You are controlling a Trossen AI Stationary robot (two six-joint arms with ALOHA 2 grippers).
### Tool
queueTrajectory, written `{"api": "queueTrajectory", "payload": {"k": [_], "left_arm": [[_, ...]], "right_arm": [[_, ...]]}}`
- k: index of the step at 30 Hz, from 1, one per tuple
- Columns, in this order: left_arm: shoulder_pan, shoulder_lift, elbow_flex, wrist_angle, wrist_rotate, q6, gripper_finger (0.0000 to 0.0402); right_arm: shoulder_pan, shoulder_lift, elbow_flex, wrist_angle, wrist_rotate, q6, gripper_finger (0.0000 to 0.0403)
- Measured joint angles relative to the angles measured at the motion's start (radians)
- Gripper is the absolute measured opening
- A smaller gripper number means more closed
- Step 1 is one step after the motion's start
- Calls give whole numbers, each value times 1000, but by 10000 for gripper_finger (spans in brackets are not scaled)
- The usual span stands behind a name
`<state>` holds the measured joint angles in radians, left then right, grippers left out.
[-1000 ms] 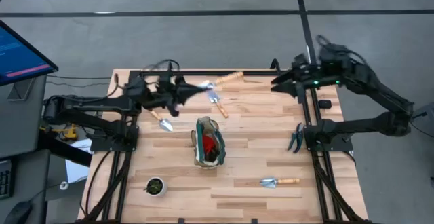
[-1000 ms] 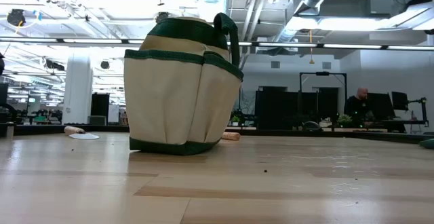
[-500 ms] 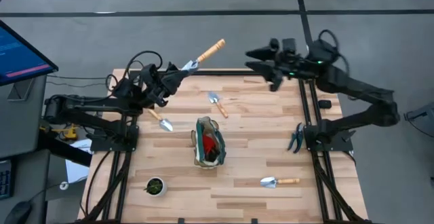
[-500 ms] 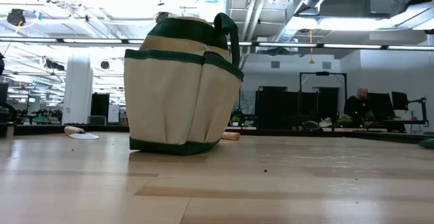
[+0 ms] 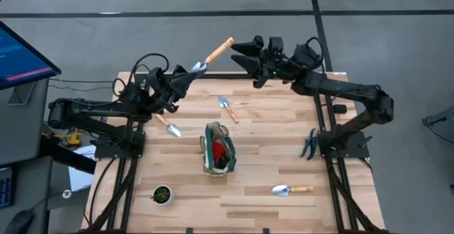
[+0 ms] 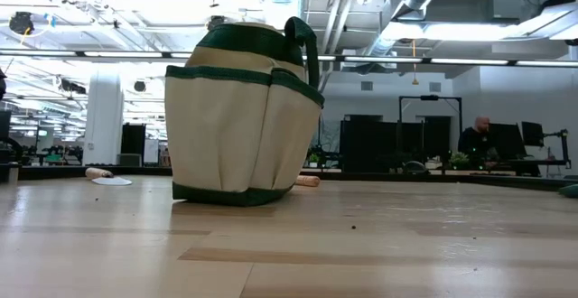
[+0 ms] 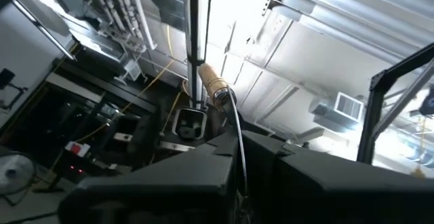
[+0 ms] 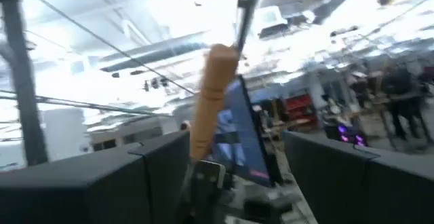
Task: Pick & Place Garden tools in Gardening bag
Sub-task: Put the brown trowel into the green gardening bag
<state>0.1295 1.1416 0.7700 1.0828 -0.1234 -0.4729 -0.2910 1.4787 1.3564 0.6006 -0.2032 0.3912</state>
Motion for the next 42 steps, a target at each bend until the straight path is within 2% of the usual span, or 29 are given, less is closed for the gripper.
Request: {"api": "queueTrajectory", "payload": {"k": [8, 12, 18, 22, 26, 33, 36, 42], "left_arm": [[1, 0, 0, 0, -3, 26, 2], [2, 0, 0, 0, -3, 27, 2], [2, 0, 0, -1, -3, 27, 2], [2, 0, 0, -1, -3, 27, 2], [2, 0, 0, -1, -3, 28, 2], [2, 0, 0, -2, -3, 40, 2], [2, 0, 0, -2, -3, 40, 2], [2, 0, 0, -18, -11, 39, 2]], "right_arm": [[0, 88, 92, 20, -84, 29, 286], [4, 122, 149, 23, -93, 29, 308], [3, 168, 226, 9, -134, 29, 312], [6, 163, 245, -30, -86, 28, 304], [2, 167, 243, -26, -36, 21, 285], [8, 166, 243, -21, -9, 21, 240], [14, 166, 243, -21, 1, 21, 198], [17, 166, 243, -16, -3, 27, 81]]}}
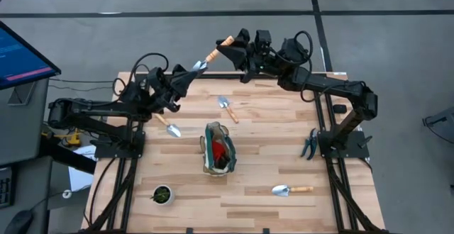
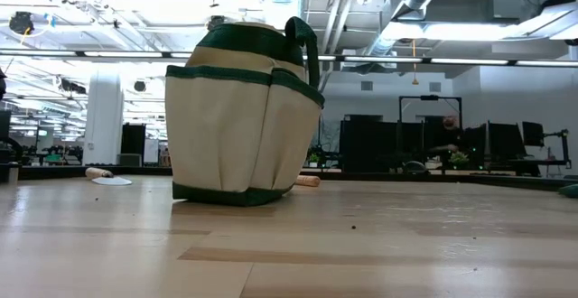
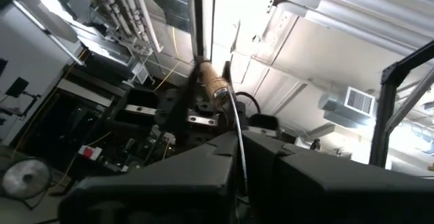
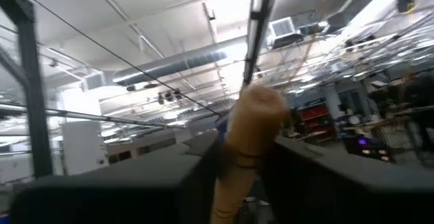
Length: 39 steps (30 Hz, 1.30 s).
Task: Pick & Place Garden tools in Gardening bag
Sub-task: Put the brown trowel into the green gardening bag
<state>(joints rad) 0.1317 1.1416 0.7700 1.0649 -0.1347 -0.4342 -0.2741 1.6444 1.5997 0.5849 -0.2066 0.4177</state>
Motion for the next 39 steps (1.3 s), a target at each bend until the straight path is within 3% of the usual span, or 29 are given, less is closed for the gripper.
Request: {"api": "queueTrajectory", "payload": {"k": [2, 13, 26, 33, 39], "left_arm": [[1, 0, 0, -7, 8, -8, 2], [0, 0, 0, -16, -1, -17, 13], [-4, 0, 0, -38, 60, -13, 147], [-2, -45, 0, -69, 65, 12, 192], [-2, -150, 0, -150, 38, 93, 188]], "right_arm": [[2, -3, 0, 0, -3, 2, 62], [13, -12, 0, -24, 21, -26, 63], [5, -168, 0, -227, 150, -185, 62], [49, -271, -1, -577, 347, -315, 62], [194, -311, -52, -955, 750, -337, 62]]}}
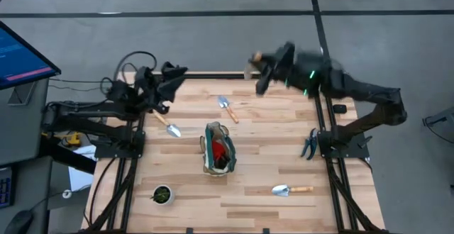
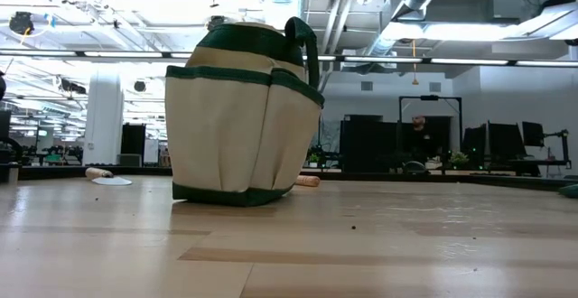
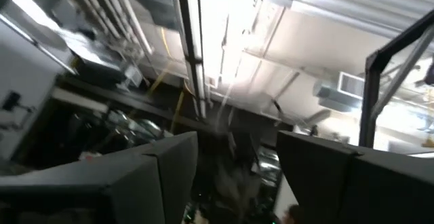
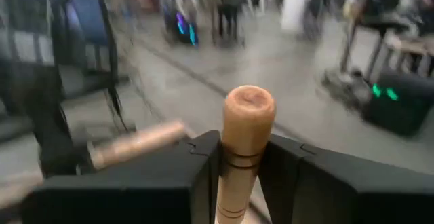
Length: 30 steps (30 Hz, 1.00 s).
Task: Pick & Place Garden tools in Gardening bag
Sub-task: Put the brown trowel into the green gardening bag
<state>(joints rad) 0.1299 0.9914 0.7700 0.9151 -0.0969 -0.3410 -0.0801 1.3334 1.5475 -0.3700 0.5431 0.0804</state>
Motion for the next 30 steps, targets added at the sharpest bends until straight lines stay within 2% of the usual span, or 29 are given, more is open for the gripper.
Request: {"api": "queueTrajectory", "payload": {"k": [1, 4, 9, 12, 20, 30], "left_arm": [[0, -18, 0, -16, -10, 11, 185], [0, -60, 0, -27, -21, 49, 176], [0, -110, 0, -51, -30, 53, 167], [0, -115, 0, -69, -44, 51, 164], [0, -110, 0, -111, -103, 47, 163], [0, -110, 0, -131, -121, 46, 163]], "right_arm": [[21, -4, -37, -10, 34, 33, 62], [56, -35, -196, 53, 40, 174, 62], [91, -43, -485, 389, 26, 310, 62], [99, 7, -575, 577, -38, 311, 62], [99, 182, -589, 702, -146, 303, 62], [77, 240, -587, 718, -172, 303, 62]]}}
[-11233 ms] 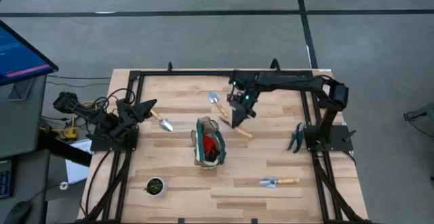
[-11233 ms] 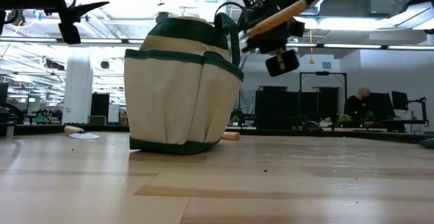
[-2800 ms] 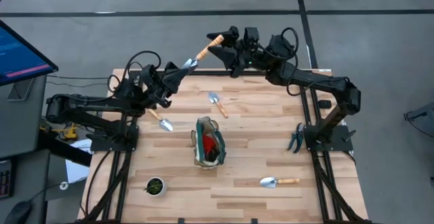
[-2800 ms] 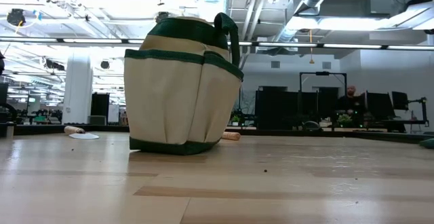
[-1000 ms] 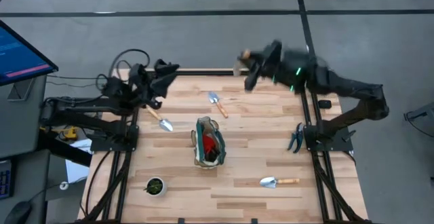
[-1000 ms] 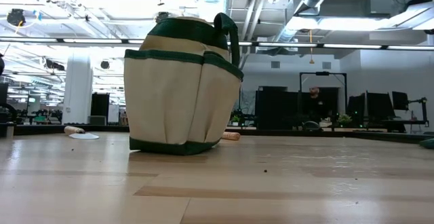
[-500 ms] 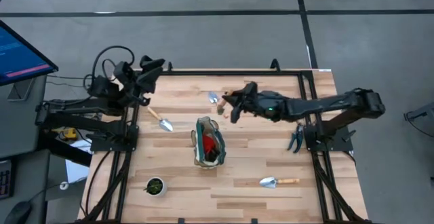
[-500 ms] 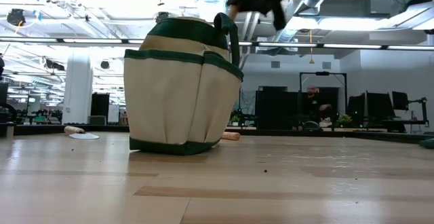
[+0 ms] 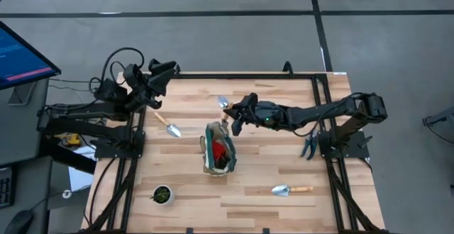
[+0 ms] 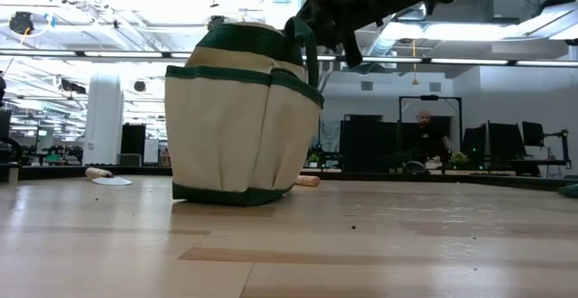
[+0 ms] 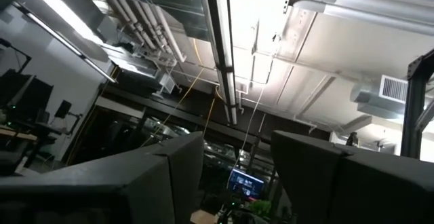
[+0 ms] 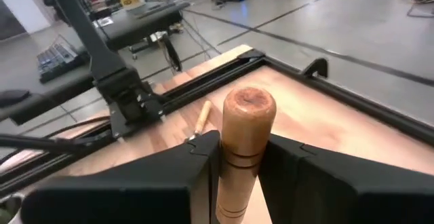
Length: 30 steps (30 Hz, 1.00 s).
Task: Pick & Place Garden tools in Gardening bag
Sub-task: Put the brown trowel into the green gardening bag
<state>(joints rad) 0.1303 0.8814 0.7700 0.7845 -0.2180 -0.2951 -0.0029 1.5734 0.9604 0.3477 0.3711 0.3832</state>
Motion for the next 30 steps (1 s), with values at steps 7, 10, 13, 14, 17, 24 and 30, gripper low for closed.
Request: {"api": "queueTrajectory", "payload": {"k": [7, 10, 13, 14, 17, 24, 30], "left_arm": [[0, 0, 0, 0, 0, 0, 163], [0, 0, 0, 0, -19, 0, 163], [0, 0, 0, 0, -23, 0, 163], [0, 0, 0, 0, -23, 1, 163], [0, 0, 0, 0, -23, 1, 163], [0, 0, 0, 0, -60, 3, 163], [0, 0, 0, 0, -91, 3, 163]], "right_arm": [[11, 37, -2, -3, -12, 3, 62], [18, 71, 0, 16, -16, 8, 62], [28, 99, 0, 23, -15, 5, 62], [30, 110, 0, 33, -13, 3, 62], [31, 119, 0, 26, -12, 0, 62], [29, 117, 0, 11, -8, -41, 62], [29, 142, 1, 7, -5, -44, 62]]}}
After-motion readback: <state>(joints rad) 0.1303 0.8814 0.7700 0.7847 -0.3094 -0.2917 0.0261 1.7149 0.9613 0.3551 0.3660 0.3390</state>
